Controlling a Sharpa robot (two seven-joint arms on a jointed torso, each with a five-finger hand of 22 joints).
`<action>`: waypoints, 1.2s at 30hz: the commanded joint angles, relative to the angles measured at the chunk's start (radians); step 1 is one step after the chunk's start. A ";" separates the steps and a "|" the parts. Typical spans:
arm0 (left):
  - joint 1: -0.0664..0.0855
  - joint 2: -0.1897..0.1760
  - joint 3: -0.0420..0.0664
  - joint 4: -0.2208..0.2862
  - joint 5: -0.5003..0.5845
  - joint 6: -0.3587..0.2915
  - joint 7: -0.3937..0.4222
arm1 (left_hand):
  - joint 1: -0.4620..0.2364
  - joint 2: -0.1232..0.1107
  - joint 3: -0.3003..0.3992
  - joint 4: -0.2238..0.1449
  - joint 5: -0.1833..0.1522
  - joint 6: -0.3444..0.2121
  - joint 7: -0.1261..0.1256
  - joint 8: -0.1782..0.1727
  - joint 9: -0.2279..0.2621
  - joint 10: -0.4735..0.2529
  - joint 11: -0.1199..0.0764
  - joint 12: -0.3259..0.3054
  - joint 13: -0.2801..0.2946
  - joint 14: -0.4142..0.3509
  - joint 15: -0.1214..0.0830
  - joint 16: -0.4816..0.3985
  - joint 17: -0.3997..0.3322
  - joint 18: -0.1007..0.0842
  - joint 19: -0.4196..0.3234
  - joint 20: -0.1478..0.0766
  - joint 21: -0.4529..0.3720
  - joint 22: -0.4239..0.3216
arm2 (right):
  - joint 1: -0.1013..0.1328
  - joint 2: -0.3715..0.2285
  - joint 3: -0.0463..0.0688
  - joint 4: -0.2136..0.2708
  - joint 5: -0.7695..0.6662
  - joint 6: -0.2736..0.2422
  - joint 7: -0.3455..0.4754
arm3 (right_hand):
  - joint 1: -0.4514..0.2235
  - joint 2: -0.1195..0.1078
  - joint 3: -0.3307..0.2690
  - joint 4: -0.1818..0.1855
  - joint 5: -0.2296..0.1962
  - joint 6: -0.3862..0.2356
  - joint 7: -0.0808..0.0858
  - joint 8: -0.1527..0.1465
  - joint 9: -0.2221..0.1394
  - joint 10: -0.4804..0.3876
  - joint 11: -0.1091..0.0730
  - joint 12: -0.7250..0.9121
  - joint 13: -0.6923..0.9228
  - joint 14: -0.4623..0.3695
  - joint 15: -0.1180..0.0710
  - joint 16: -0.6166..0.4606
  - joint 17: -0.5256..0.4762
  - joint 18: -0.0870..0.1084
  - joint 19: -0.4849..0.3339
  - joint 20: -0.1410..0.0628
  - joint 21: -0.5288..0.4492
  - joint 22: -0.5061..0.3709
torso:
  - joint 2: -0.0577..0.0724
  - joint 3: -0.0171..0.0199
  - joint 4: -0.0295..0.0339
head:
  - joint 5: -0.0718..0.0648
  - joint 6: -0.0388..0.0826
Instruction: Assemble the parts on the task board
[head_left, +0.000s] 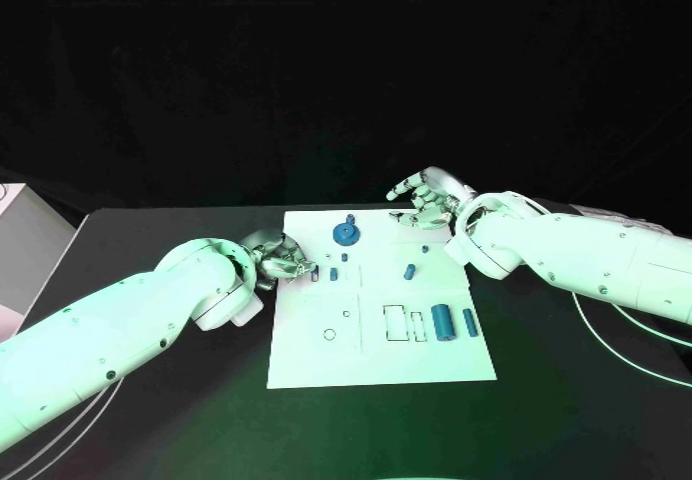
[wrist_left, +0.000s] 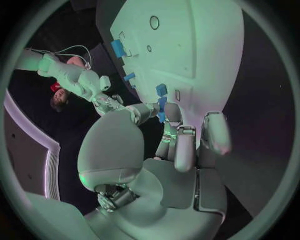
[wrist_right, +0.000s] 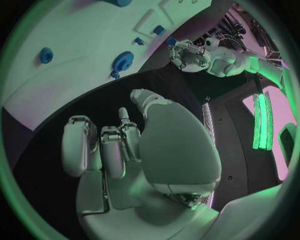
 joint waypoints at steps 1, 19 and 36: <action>-0.002 0.004 -0.004 -0.004 -0.047 -0.025 -0.009 | -0.001 0.010 0.161 -0.156 0.007 0.007 0.000 0.005 0.001 0.008 0.000 0.006 0.000 0.082 -0.006 0.006 0.201 -0.007 0.006 -0.001 0.006 0.002 | -0.001 0.000 0.000 0.001 -0.002 0.013 0.008 | -0.009 0.003 0.003 0.000 0.006 0.007 -0.001 -0.006 -0.001 0.006 -0.001 0.006 0.125 0.106 0.003 0.004 0.263 -0.009 0.040 0.008 0.005 0.032 | 0.000 0.0010 -0.0001 | 0.000 -0.003; -0.004 0.020 -0.020 -0.017 -0.072 -0.015 -0.017 | -0.005 0.008 0.166 -0.161 0.007 0.010 -0.001 0.006 0.000 0.013 -0.001 0.008 0.004 0.084 -0.007 0.008 0.205 -0.008 0.009 -0.002 0.009 0.006 | -0.001 -0.001 0.000 0.002 -0.002 0.014 0.008 | -0.012 0.001 0.009 -0.003 0.007 0.008 -0.002 -0.006 -0.001 0.005 -0.001 0.005 0.124 0.106 0.002 0.004 0.263 -0.009 0.040 0.007 0.005 0.033 | 0.000 0.0006 0.0000 | -0.002 -0.009; -0.005 0.029 -0.022 -0.026 -0.077 0.013 -0.029 | -0.007 0.008 0.170 -0.164 0.007 0.011 -0.002 0.006 0.000 0.015 -0.002 0.007 0.004 0.084 -0.007 0.008 0.206 -0.009 0.010 -0.003 0.011 0.008 | -0.001 -0.003 0.000 0.003 -0.002 0.015 0.008 | -0.012 0.001 0.010 -0.003 0.008 0.009 -0.002 -0.006 -0.001 0.006 -0.001 0.006 0.125 0.106 0.002 0.004 0.263 -0.010 0.040 0.007 0.005 0.033 | 0.000 -0.0006 0.0006 | -0.004 -0.014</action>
